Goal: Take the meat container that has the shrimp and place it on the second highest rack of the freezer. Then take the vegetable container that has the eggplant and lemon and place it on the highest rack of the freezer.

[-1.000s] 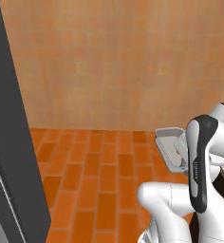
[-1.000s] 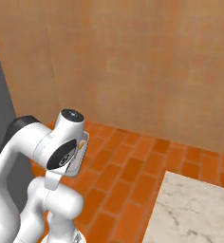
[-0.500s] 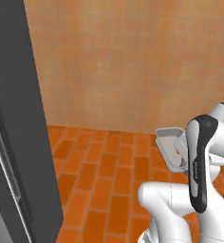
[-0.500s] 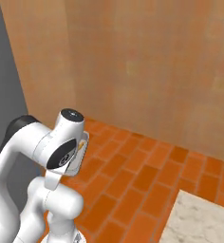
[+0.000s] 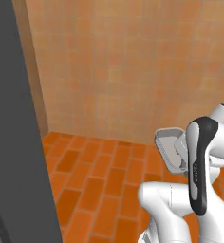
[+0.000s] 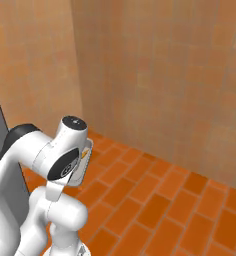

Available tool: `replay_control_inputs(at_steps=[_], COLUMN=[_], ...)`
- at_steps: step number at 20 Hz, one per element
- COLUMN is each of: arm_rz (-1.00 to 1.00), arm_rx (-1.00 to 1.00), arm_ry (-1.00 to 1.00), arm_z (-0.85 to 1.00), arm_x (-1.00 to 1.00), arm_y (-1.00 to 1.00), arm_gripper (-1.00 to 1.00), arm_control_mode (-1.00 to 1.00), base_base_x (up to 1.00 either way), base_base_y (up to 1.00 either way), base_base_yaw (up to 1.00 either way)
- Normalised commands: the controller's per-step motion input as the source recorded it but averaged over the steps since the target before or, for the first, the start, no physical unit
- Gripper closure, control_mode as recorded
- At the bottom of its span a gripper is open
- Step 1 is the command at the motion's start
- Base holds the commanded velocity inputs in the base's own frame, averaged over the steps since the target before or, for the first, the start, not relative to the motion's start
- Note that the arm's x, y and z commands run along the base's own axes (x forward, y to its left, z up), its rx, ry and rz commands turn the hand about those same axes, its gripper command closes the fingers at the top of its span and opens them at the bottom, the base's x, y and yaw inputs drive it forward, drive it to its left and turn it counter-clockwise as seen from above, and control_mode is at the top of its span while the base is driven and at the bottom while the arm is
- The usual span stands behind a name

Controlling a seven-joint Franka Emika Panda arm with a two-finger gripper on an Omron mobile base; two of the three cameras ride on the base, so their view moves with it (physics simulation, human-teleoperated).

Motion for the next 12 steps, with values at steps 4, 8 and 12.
replay_control_inputs(at_steps=[4, 8, 12], arm_rz=[0.00, 0.00, 0.00], arm_rx=[0.00, 0.00, 0.00], arm_ry=[0.00, 0.00, 0.00], arm_z=[0.00, 0.00, 0.00], arm_x=[0.00, 0.00, 0.00], arm_y=[0.00, 0.00, 0.00], arm_gripper=[1.00, 1.00, 1.00], arm_control_mode=[1.00, 1.00, 1.00], base_base_x=[0.39, 0.00, -0.11], base_base_y=[-0.08, -0.06, -0.07], base_base_yaw=[0.34, 0.56, 0.51])
